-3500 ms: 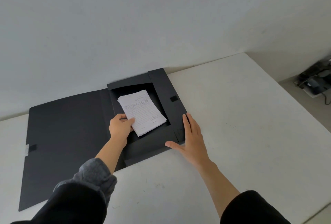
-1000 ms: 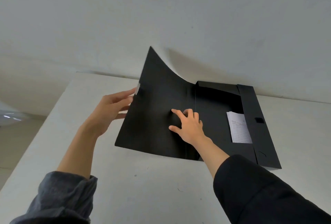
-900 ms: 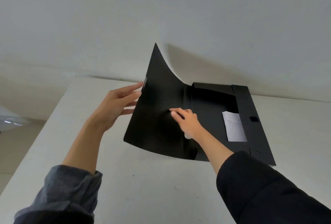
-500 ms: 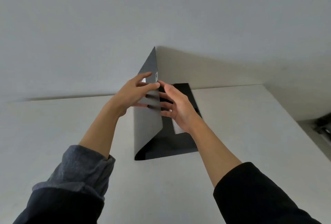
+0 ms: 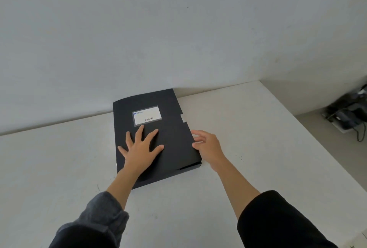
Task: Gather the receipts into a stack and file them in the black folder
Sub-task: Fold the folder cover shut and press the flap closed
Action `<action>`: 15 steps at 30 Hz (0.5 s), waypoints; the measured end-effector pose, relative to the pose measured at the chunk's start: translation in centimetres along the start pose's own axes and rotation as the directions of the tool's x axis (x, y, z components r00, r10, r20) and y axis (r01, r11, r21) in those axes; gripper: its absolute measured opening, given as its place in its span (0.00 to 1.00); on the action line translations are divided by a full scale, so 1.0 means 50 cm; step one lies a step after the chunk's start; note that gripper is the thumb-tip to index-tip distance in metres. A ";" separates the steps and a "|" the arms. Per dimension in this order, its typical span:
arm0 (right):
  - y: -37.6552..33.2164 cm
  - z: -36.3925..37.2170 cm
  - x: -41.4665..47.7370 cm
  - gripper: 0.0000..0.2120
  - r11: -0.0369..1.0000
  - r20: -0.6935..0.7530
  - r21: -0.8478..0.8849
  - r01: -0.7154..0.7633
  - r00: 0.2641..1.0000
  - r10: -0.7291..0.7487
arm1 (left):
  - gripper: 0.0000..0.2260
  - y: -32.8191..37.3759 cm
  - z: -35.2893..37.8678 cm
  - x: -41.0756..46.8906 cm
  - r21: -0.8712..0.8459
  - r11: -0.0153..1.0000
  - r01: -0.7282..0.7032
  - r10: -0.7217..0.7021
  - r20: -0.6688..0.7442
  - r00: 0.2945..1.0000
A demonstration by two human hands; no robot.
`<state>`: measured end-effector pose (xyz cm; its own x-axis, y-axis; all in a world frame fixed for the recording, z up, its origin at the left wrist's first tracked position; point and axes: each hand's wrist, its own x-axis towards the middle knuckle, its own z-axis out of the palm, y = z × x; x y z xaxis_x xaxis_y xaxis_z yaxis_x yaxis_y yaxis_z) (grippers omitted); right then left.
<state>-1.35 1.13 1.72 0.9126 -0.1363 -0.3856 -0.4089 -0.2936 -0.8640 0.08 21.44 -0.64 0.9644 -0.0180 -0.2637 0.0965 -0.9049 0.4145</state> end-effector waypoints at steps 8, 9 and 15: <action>0.046 0.030 0.039 0.22 0.773 0.072 -0.564 0.292 0.949 -0.306 | 0.28 -0.006 0.045 0.008 0.165 0.984 0.073 -0.066 -0.048 0.997; 0.049 0.034 0.042 0.22 0.724 0.111 -0.604 0.334 0.935 -0.338 | 0.28 -0.010 0.042 0.008 0.150 0.986 0.067 -0.059 -0.058 0.997; 0.063 0.076 0.059 0.30 0.530 0.218 -0.762 0.371 0.919 -0.330 | 0.33 -0.078 0.043 -0.048 0.148 0.983 -0.105 0.134 -0.204 0.970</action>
<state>0.09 3.41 -3.35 0.9742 0.1775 -0.1397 0.1182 -0.9276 -0.3544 -3.14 24.10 -3.48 0.9984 -0.0522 -0.0219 -0.0430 -0.9509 0.3064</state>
